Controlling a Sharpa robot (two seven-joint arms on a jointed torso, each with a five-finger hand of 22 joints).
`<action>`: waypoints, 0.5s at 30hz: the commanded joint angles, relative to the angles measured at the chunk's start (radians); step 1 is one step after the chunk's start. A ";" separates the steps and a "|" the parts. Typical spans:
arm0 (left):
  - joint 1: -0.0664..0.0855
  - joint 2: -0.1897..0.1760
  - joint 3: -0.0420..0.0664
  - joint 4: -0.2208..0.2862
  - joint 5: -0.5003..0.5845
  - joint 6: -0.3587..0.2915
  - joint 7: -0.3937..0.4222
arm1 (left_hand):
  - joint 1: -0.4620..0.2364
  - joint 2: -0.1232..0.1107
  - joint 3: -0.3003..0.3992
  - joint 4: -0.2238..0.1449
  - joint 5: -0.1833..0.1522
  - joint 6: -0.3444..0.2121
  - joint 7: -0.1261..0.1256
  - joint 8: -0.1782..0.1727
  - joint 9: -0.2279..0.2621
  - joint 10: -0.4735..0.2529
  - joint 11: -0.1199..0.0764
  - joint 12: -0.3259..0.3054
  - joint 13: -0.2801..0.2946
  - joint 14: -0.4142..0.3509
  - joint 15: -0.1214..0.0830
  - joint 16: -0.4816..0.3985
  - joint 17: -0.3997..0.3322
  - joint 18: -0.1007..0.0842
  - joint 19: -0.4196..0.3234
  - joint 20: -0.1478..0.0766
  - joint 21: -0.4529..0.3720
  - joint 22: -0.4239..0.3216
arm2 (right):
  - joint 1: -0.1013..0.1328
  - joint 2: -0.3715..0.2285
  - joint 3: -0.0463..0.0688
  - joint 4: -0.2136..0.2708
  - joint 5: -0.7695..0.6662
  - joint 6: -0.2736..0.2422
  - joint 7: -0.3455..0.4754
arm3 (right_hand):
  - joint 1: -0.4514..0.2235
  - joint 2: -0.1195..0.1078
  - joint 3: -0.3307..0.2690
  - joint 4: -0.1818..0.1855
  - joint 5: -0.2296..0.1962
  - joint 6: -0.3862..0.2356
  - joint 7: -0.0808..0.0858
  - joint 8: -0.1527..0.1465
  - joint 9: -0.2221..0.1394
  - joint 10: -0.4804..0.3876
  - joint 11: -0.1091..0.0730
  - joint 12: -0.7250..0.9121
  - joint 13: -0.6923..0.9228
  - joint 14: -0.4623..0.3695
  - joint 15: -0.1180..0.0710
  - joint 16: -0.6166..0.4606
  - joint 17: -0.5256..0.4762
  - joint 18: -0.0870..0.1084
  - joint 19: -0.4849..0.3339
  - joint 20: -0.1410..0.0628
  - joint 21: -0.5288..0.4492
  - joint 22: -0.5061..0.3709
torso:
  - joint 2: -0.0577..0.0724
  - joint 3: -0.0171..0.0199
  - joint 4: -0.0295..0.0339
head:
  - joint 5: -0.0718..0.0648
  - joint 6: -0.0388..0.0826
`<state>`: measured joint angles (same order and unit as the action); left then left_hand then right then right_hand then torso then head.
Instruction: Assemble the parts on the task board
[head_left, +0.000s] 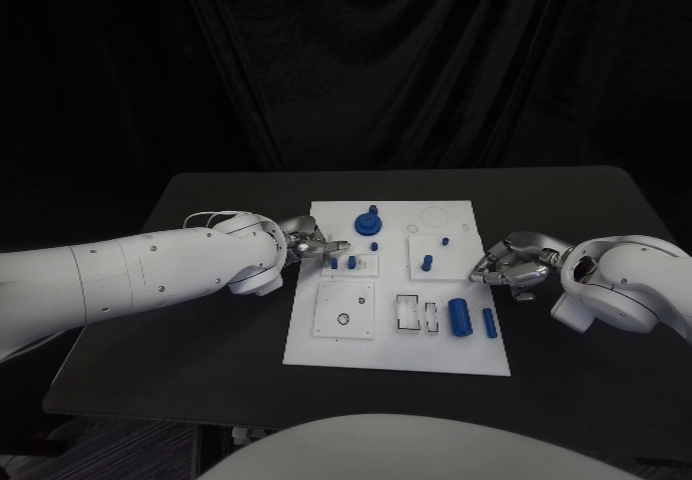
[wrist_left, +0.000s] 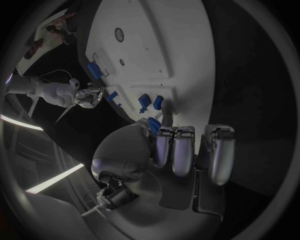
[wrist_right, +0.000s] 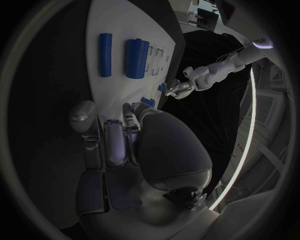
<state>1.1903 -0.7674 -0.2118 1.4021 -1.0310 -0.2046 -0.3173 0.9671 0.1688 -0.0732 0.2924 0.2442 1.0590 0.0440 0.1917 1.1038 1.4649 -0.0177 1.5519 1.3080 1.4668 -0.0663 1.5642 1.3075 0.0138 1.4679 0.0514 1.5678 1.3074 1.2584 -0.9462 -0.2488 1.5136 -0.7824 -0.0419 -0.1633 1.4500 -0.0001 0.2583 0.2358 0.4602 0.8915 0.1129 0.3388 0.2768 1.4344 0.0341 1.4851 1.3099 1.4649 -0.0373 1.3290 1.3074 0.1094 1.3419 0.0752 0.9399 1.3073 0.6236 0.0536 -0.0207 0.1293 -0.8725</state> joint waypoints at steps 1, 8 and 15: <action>-0.002 -0.009 0.001 0.009 -0.045 -0.098 0.079 | 0.037 -0.013 -0.020 -0.001 0.025 -0.020 -0.008 0.038 0.049 0.095 -0.012 0.006 0.252 0.104 -0.011 0.007 0.263 -0.014 0.103 -0.012 0.003 0.263 | -0.003 -0.005 0.001 0.005 -0.003 0.000 -0.008 | 0.000 -0.005 0.006 0.000 0.006 -0.009 0.001 0.005 0.002 -0.008 0.002 -0.006 0.128 0.009 0.006 -0.006 0.037 0.015 -0.006 0.001 -0.004 0.075 | 0.000 -0.0001 -0.0002 | -0.002 0.000; 0.003 -0.048 0.002 0.042 -0.115 -0.334 0.300 | 0.213 -0.096 -0.043 -0.010 0.098 -0.096 -0.011 0.107 0.165 0.086 -0.015 -0.004 0.244 0.104 -0.013 0.007 0.263 -0.014 0.103 -0.015 0.003 0.263 | -0.003 -0.021 0.001 0.021 -0.003 -0.035 0.017 | -0.001 -0.009 0.004 -0.001 0.005 -0.006 0.000 0.007 0.003 -0.005 0.002 -0.004 0.130 0.011 0.006 -0.002 0.040 0.014 -0.003 0.001 0.001 0.077 | 0.000 -0.0004 0.0011 | -0.012 0.000; 0.030 -0.053 0.004 0.035 -0.130 -0.358 0.527 | 0.453 -0.126 0.028 0.006 0.128 -0.286 0.071 0.031 0.143 -0.296 0.067 -0.348 0.014 0.032 0.052 -0.057 0.190 0.068 -0.229 0.053 -0.133 0.073 | -0.002 -0.030 0.001 0.036 -0.003 -0.067 0.040 | -0.003 -0.015 0.002 -0.002 0.007 -0.003 -0.001 0.010 0.004 0.000 0.001 -0.001 0.134 0.013 0.005 0.002 0.044 0.012 0.001 0.000 0.008 0.079 | 0.000 -0.0020 -0.0001 | -0.015 0.000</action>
<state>1.2144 -0.8265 -0.2089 1.4407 -1.1254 -0.4982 0.0129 1.3885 0.0423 -0.0574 0.2948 0.3670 0.7931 0.1063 0.2330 1.2549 1.2359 0.0378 1.2583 1.3041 1.4657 -0.0206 1.5213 1.3075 0.0637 1.2875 0.0955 1.4676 1.3074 1.2584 -0.9736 -0.2488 1.5442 -0.7824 -0.0688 -0.1465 1.4460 -0.0040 0.2583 0.2358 0.4610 0.8916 0.1129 0.3437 0.2798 1.4344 0.0341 1.4803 1.3096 1.4649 -0.0373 1.3290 1.3074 0.1095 1.3419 0.0752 0.9438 1.3073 0.6239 0.0527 -0.0198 0.1150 -0.8725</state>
